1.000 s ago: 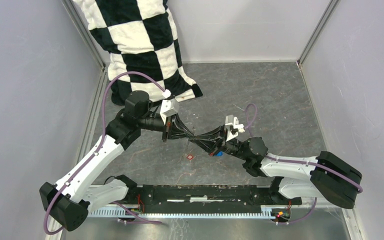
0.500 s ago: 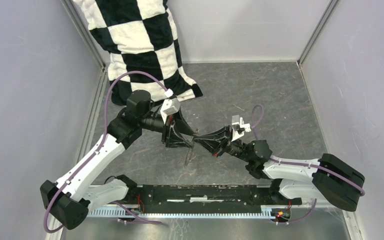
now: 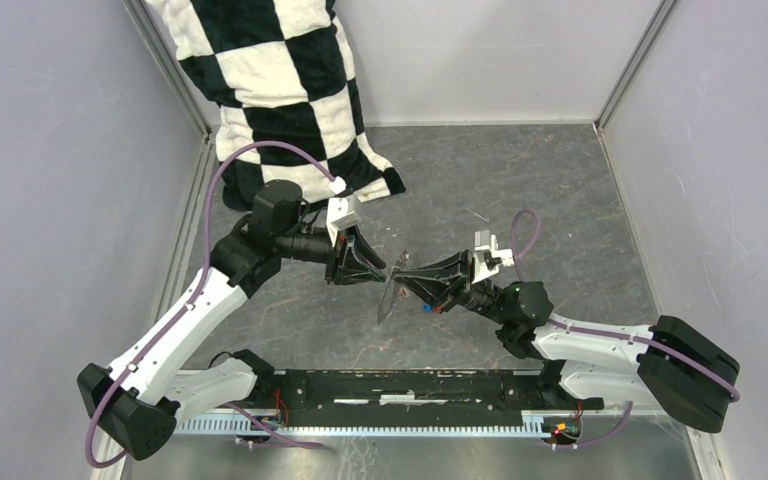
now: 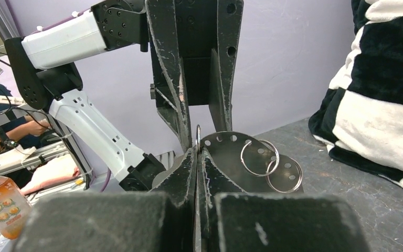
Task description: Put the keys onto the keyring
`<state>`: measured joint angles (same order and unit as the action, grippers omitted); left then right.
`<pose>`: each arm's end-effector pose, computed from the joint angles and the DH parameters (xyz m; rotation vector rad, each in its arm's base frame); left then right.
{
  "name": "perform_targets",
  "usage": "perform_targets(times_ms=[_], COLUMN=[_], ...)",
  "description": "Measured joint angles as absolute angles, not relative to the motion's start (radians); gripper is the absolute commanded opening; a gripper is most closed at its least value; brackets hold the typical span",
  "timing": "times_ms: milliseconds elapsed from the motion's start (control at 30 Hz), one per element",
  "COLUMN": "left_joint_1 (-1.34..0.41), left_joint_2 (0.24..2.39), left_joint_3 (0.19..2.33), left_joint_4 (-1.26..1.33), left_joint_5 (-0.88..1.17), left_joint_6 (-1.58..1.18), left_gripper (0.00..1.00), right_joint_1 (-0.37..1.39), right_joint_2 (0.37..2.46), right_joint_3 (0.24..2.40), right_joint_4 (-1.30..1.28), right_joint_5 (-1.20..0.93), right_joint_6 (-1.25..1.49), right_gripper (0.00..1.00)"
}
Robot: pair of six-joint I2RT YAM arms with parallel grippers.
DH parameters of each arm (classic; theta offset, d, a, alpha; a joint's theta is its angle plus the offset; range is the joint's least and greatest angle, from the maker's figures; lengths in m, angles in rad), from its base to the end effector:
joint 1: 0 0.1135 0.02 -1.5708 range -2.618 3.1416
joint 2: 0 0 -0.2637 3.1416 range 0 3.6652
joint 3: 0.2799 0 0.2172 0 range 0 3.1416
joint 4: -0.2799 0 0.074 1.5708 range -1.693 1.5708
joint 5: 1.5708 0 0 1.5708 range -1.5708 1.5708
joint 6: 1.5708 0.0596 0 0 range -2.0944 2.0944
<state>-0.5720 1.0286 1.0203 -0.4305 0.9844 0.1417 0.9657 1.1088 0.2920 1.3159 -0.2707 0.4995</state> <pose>0.1329 -0.1446 0.3522 1.2720 1.5563 -1.2547 0.1032 0.1773 0.3014 -0.5354 1.0846 1.4472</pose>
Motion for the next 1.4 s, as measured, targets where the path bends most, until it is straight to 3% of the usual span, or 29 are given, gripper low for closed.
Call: perform_targets(times_ms=[233,400,567,733,900,933,1200,1400], left_joint_1=[-0.572,-0.572,-0.572,-0.572,-0.571,-0.571,-0.57,-0.569], left_joint_2=[1.029,1.029,1.037,1.047,1.047,1.047,1.047,1.003], left_joint_3=[1.02,1.021,1.021,1.021,1.021,1.022,1.022,1.022], left_joint_4=[-0.427,-0.426,-0.431,-0.451,-0.471,-0.475,-0.491,-0.504], left_joint_5=[1.054,1.079,1.084,1.086,1.084,1.084,1.079,1.076], left_joint_6=[0.142,0.142,0.144,0.152,0.166,0.166,0.21,0.359], left_gripper=[0.47,0.45,0.31,0.04,0.02,0.02,0.02,0.02], right_joint_1=[0.966,0.966,0.966,0.966,0.966,0.966,0.966,0.966], right_joint_2=[1.11,1.122,1.132,1.133,1.133,1.132,1.083,0.963], right_joint_3=[0.292,0.308,0.327,0.329,0.331,0.331,0.338,0.373], right_joint_4=[1.313,1.285,1.252,1.226,1.207,1.204,1.127,0.965], right_joint_5=[-0.289,-0.318,-0.346,-0.365,-0.373,-0.375,-0.384,-0.382], right_joint_6=[0.499,0.491,0.482,0.472,0.463,0.459,0.41,0.3], right_gripper=[0.01,0.01,0.01,0.01,0.01,0.02,0.4,0.48])
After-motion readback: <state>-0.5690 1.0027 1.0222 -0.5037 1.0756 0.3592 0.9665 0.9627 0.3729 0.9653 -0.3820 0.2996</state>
